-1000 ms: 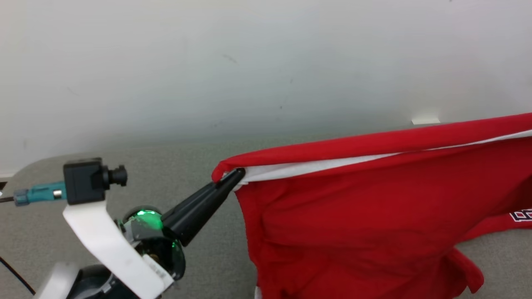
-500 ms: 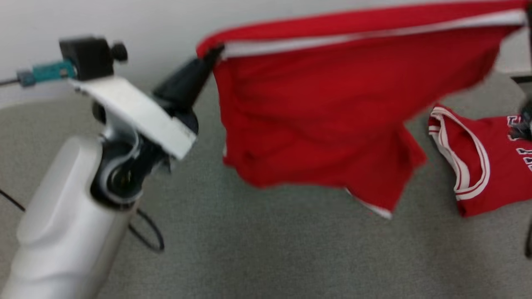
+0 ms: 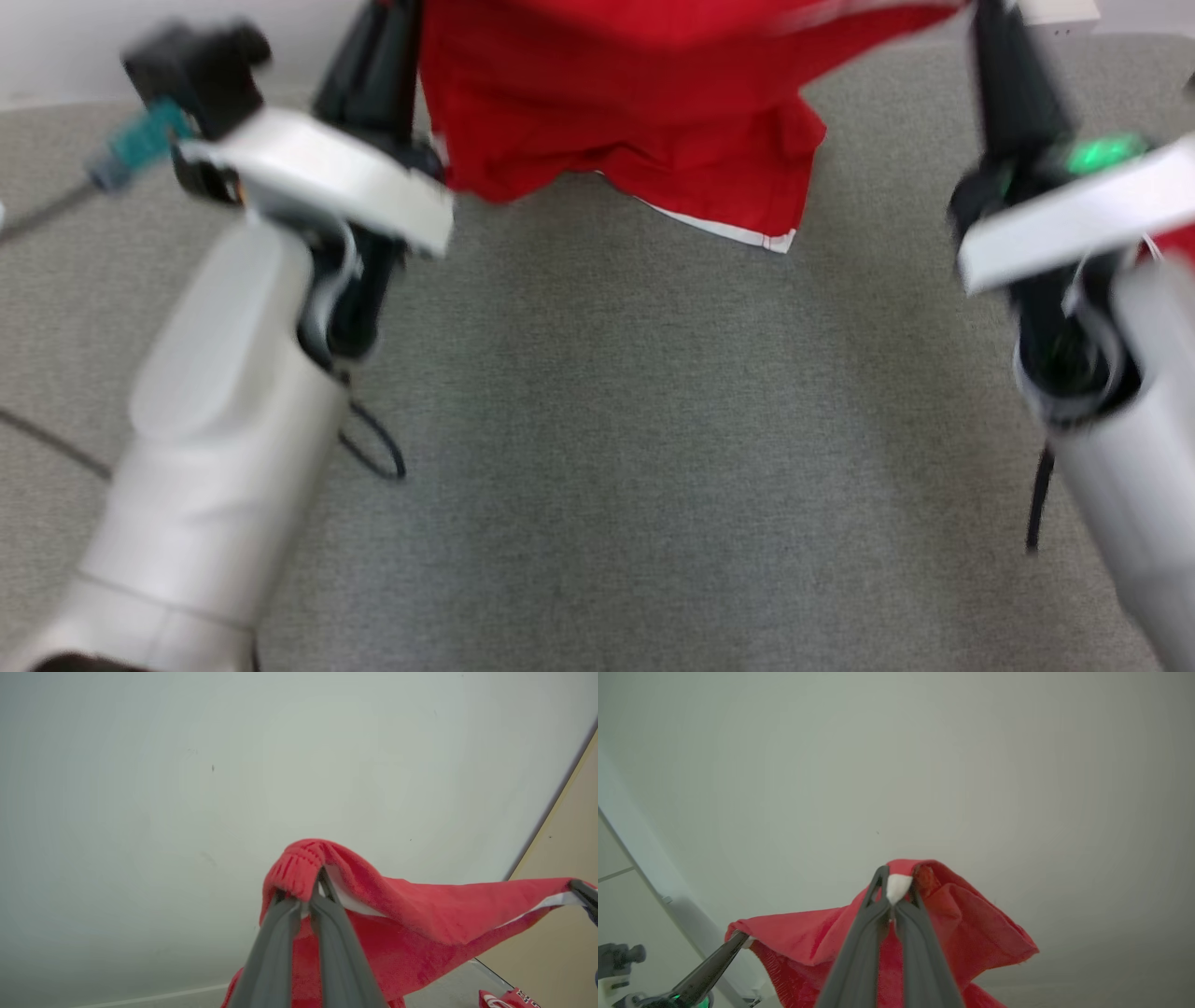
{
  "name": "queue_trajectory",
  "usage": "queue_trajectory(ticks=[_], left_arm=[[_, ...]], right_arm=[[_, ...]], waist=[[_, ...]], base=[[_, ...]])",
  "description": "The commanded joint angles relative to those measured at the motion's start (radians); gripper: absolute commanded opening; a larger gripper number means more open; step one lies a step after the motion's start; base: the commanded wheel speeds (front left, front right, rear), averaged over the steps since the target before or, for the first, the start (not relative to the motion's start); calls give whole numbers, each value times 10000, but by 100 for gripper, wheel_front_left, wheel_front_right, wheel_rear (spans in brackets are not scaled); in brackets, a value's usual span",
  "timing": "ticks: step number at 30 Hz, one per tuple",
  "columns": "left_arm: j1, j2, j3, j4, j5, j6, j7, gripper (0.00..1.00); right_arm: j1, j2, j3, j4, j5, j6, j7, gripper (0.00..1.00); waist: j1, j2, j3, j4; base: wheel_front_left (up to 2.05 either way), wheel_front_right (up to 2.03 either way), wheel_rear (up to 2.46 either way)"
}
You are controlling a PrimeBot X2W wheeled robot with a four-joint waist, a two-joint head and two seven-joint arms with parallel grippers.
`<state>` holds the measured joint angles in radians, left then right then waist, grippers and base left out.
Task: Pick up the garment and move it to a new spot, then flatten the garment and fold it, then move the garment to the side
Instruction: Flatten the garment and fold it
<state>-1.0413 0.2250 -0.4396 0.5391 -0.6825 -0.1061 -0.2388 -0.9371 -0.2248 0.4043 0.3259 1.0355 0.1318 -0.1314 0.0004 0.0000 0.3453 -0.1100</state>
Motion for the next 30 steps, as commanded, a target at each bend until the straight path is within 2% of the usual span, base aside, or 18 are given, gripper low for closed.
queue_trajectory(ticks=[1,7,13,16,21,30], left_arm=[[577,14,-117,69,151,-88,-130,0],[3436,148,-555,-868,231,-235,-257,0],[6850,363,-771,-2157,-6,-239,-252,0],[8207,658,-1102,-2714,-171,-243,-167,0],[9904,1263,-992,-3737,-722,46,191,0],[12083,2556,-1009,-6254,-1757,645,1857,0]], right_arm=[[737,-282,276,-295,-102,-25,-75,0],[4046,-1933,1444,-2255,199,-25,-191,0],[7026,-3383,1908,-3653,1005,-25,-188,0],[8203,-4018,2114,-4146,1086,-25,-47,0],[10034,-4602,2187,-4816,1481,-25,59,0],[12158,-5524,1743,-6350,1780,-25,341,0]], waist=[[-4,0,-210,110],[-4,0,-1020,402],[-4,0,-2156,505],[-4,0,-2645,529],[-4,0,-3370,646],[-4,0,-3686,668]], base=[[0,0,0],[0,0,0],[0,0,0],[0,0,0],[0,0,0],[0,0,0]])
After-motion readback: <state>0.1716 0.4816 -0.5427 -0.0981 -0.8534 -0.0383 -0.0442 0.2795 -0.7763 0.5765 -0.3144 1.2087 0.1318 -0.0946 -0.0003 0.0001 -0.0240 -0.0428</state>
